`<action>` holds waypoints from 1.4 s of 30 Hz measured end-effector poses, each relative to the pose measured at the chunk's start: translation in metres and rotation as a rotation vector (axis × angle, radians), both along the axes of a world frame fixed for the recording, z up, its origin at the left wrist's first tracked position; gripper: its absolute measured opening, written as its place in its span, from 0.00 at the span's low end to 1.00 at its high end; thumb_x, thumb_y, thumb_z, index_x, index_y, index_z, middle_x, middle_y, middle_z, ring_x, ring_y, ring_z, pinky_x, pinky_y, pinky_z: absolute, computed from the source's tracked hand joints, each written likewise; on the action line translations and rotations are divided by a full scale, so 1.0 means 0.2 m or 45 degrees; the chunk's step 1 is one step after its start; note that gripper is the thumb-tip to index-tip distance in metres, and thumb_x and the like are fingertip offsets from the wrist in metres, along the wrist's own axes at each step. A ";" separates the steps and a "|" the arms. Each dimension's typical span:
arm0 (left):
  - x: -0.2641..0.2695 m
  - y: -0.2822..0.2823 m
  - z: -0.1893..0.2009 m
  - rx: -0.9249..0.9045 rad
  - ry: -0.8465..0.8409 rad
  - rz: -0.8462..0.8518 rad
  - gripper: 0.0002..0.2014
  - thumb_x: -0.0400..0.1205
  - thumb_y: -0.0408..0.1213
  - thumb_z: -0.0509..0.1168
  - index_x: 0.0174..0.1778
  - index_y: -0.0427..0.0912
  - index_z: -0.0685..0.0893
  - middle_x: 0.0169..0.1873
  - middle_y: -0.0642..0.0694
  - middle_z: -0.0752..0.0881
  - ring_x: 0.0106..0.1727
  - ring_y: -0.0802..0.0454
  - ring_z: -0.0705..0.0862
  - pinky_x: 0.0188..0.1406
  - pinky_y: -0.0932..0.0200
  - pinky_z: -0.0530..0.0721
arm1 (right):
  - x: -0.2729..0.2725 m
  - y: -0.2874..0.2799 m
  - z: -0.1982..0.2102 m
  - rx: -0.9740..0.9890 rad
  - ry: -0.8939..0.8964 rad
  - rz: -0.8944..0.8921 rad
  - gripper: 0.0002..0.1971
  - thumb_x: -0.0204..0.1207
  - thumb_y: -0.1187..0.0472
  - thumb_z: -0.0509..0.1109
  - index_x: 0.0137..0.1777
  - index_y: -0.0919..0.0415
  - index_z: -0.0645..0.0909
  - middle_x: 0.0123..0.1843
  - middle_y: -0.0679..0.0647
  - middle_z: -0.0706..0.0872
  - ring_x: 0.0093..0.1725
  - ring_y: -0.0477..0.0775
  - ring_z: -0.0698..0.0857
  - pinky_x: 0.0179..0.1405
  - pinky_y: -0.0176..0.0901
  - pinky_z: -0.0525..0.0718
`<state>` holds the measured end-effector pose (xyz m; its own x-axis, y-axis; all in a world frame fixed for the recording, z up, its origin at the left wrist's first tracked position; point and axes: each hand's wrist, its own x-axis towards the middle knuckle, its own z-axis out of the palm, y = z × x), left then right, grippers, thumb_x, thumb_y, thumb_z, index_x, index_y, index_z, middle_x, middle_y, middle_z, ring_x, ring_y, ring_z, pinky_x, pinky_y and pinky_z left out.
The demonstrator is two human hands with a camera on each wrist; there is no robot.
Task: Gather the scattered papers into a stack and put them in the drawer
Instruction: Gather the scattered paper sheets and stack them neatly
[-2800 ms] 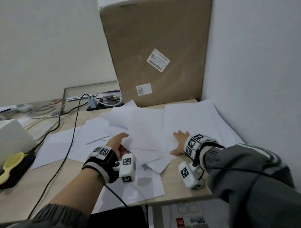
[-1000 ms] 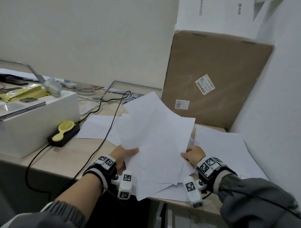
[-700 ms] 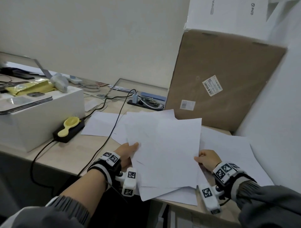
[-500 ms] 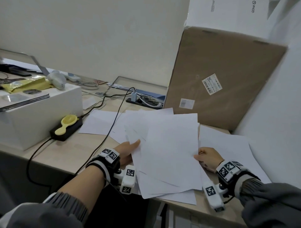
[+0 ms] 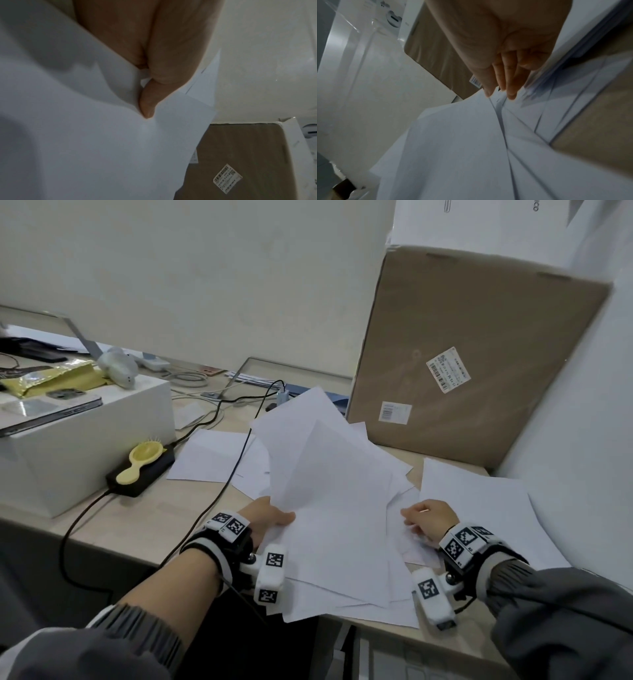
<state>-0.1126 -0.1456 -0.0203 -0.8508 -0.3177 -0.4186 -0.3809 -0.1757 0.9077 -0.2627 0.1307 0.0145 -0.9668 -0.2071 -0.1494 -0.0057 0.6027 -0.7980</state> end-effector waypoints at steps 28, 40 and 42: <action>-0.15 -0.06 -0.13 -0.229 -0.063 0.296 0.23 0.79 0.30 0.68 0.69 0.26 0.75 0.62 0.30 0.83 0.64 0.31 0.82 0.68 0.35 0.78 | -0.29 0.28 0.15 -0.067 0.262 -0.473 0.06 0.74 0.63 0.62 0.39 0.58 0.80 0.46 0.65 0.85 0.40 0.60 0.80 0.43 0.48 0.77; -0.17 -0.10 -0.16 -0.207 -0.092 0.229 0.30 0.79 0.46 0.66 0.71 0.29 0.73 0.64 0.28 0.82 0.63 0.30 0.83 0.66 0.34 0.80 | -0.01 0.27 0.15 -0.416 -0.033 -0.263 0.12 0.81 0.70 0.60 0.36 0.60 0.74 0.27 0.56 0.71 0.24 0.51 0.67 0.16 0.34 0.69; -0.12 -0.02 -0.05 -0.144 -0.095 0.189 0.34 0.78 0.55 0.65 0.71 0.31 0.73 0.59 0.30 0.85 0.54 0.33 0.86 0.62 0.36 0.82 | 0.05 0.23 0.13 -0.315 -0.039 -0.177 0.09 0.80 0.70 0.61 0.38 0.62 0.76 0.26 0.57 0.73 0.25 0.52 0.69 0.21 0.37 0.70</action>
<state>-0.1368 -0.1496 -0.0312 -0.7591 -0.4860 -0.4330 -0.4251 -0.1335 0.8952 -0.2527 0.1768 0.0399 -0.9843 -0.1067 -0.1406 0.0898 0.3829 -0.9194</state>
